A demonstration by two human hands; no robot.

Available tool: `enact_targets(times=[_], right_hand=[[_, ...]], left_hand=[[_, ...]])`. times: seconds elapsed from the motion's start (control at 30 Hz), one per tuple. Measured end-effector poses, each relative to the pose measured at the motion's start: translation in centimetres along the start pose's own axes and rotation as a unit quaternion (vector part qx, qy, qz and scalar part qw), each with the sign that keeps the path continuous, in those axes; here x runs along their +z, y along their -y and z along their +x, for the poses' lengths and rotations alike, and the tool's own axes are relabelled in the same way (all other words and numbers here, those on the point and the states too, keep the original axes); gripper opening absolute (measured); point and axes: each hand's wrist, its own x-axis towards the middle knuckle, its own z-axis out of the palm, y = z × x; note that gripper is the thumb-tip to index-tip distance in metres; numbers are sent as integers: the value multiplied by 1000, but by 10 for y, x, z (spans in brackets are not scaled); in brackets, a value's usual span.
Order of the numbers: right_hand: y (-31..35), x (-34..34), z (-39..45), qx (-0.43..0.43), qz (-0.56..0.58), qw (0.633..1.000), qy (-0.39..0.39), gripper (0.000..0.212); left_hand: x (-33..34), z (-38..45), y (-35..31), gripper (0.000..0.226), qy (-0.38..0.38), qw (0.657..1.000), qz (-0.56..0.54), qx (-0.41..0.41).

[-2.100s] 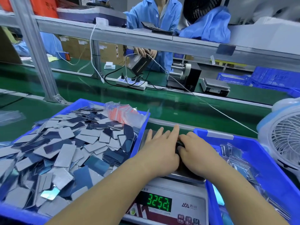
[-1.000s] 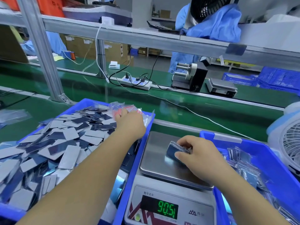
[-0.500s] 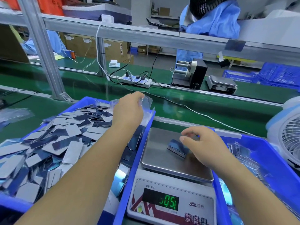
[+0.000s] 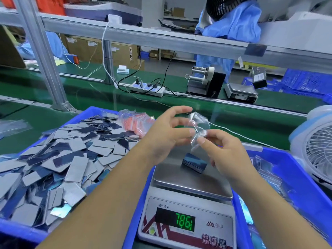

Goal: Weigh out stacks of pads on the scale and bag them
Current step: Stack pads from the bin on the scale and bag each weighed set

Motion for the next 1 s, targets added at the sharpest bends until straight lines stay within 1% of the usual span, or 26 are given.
enact_targets(times=[0.03, 0.1, 0.17, 0.2, 0.23, 0.27, 0.3, 0.37, 0.4, 0.47, 0.6, 0.67, 0.73, 0.77, 0.8, 0.83, 0.87, 0.9, 0.97, 1.0], right_hand=[[1, -1, 0, -10, 22, 1000, -6, 6], [2, -3, 0, -23, 50, 998, -16, 16], [4, -5, 0, -34, 78, 996, -22, 17], [4, -5, 0, -40, 99, 994, -26, 15], [5, -4, -1, -43, 121, 991, -29, 13], [6, -4, -2, -43, 140, 989, -32, 11], [7, -4, -2, -40, 154, 987, -32, 9], [8, -4, -2, -30, 178, 983, -26, 14], [7, -5, -2, -25, 186, 982, -21, 18], [6, -5, -1, -16, 197, 980, -13, 26], [3, -6, 0, -14, 187, 982, 9, 30], [2, -6, 0, -20, 154, 988, 18, 26], [3, -7, 1, -15, 112, 994, -3, 15], [2, -9, 3, -8, 66, 997, -24, 17], [-1, -10, 5, 0, -10, 999, -38, 23], [-5, -12, 6, 12, -111, 993, -34, 28], [-8, -12, 6, 33, -206, 978, -10, 33], [-10, -10, 5, 58, -271, 961, 26, 36], [-15, -5, 4, 90, -328, 937, 85, 38], [-16, -4, 4, 96, -338, 931, 95, 38]], left_hand=[[2, -2, 3, 55, 6, 1000, -6, -2], [4, -5, 5, 59, -3, 999, -50, -5], [5, -8, 5, 66, -22, 995, -96, -29], [5, -9, 4, 68, -23, 994, -94, -49], [6, -10, 3, 66, -17, 995, -74, -70], [7, -11, 3, 57, -2, 995, -42, -88], [8, -12, 3, 43, 18, 995, -8, -100], [9, -13, 5, 17, 50, 993, 30, -102], [8, -13, 6, 12, 55, 993, 38, -98], [6, -13, 6, 13, 69, 992, 49, -96], [2, -16, 3, 9, 129, 981, 88, -116], [0, -16, 3, 13, 137, 977, 114, -121], [-3, -14, 2, 14, 119, 977, 129, -122], [-4, -13, 1, 12, 107, 979, 127, -122], [-6, -12, 1, 11, 94, 981, 119, -121], [-7, -11, 1, 12, 80, 984, 108, -120], [-8, -11, 1, 16, 66, 986, 97, -117], [-9, -10, 1, 20, 51, 988, 91, -113], [-8, -8, 1, 27, 26, 991, 81, -106], [-7, -8, 1, 28, 16, 992, 70, -105]])
